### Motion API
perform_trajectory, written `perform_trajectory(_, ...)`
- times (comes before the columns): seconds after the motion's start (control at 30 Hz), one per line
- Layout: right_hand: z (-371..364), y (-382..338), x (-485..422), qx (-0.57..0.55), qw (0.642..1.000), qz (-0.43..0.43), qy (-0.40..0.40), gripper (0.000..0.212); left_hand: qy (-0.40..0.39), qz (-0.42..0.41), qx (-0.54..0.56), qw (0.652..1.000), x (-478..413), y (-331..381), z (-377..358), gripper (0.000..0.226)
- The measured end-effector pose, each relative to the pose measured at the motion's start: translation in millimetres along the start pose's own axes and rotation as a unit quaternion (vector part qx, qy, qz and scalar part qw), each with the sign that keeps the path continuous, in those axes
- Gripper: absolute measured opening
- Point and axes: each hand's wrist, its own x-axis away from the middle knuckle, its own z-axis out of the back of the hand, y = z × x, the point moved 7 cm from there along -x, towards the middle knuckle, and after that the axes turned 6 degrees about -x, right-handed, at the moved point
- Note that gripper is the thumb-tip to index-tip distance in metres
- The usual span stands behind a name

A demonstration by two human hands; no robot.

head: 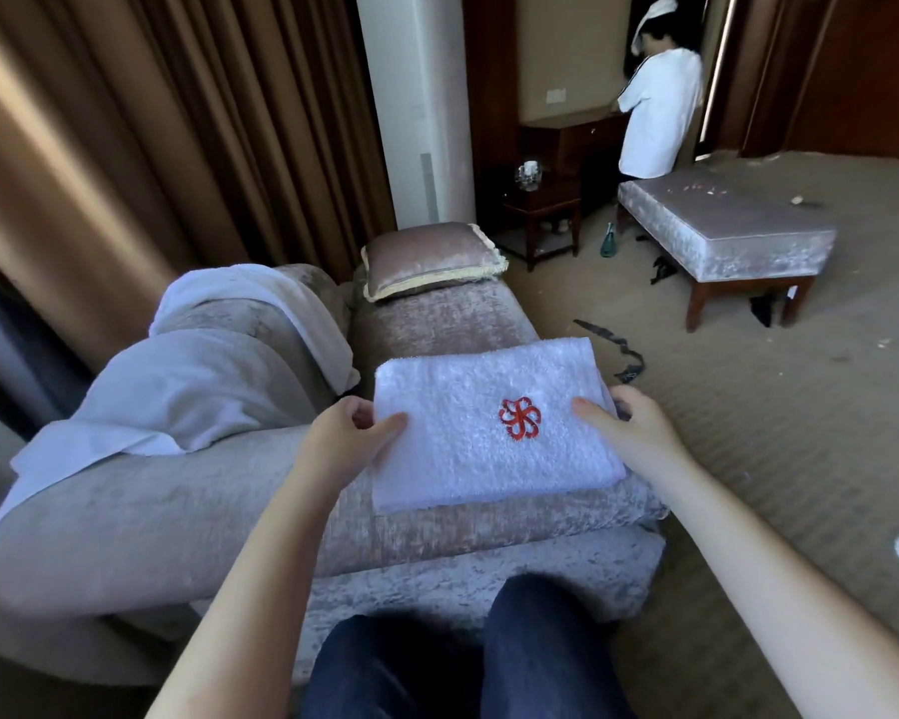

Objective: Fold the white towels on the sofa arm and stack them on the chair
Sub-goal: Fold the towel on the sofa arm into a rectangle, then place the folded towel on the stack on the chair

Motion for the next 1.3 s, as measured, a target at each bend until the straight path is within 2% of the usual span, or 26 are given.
perform_trajectory(0.13,10.4,-12.2,19.6,-0.045,0.997,0.050,0.025,0.029,-0.062,0.004,0.199,0.978,21.7,4.0,-4.4,0.026)
perform_trajectory(0.3,27.4,-10.9,53.1,-0.094,0.993,0.054,0.042,0.031,-0.088,-0.001,0.284,0.955,47.1,1.1,-17.0,0.025)
perform_trajectory(0.4,40.9,2.2,75.9,-0.111,0.992,0.032,0.057,0.029,-0.141,0.017,0.319,0.937,63.6,0.6,-34.1,0.024)
perform_trajectory(0.6,88.4,29.6,123.0,-0.123,0.986,0.008,0.116,0.036,-0.203,0.011,0.311,0.928,89.8,17.5,-75.0,0.029)
perform_trajectory(0.9,162.3,48.8,212.7,-0.139,0.959,-0.020,0.244,0.018,-0.269,-0.022,0.325,0.906,140.7,64.1,-127.6,0.042)
perform_trajectory(1.03,185.7,57.2,254.8,-0.154,0.942,-0.022,0.299,0.010,-0.312,-0.038,0.334,0.889,169.0,80.5,-153.0,0.036)
perform_trajectory(1.2,212.4,71.3,308.2,-0.159,0.916,-0.032,0.368,0.014,-0.372,-0.056,0.327,0.867,200.7,100.8,-186.7,0.052)
perform_trajectory(1.3,230.9,79.9,346.5,-0.155,0.888,-0.036,0.431,0.024,-0.413,-0.057,0.326,0.849,222.3,114.2,-210.6,0.049)
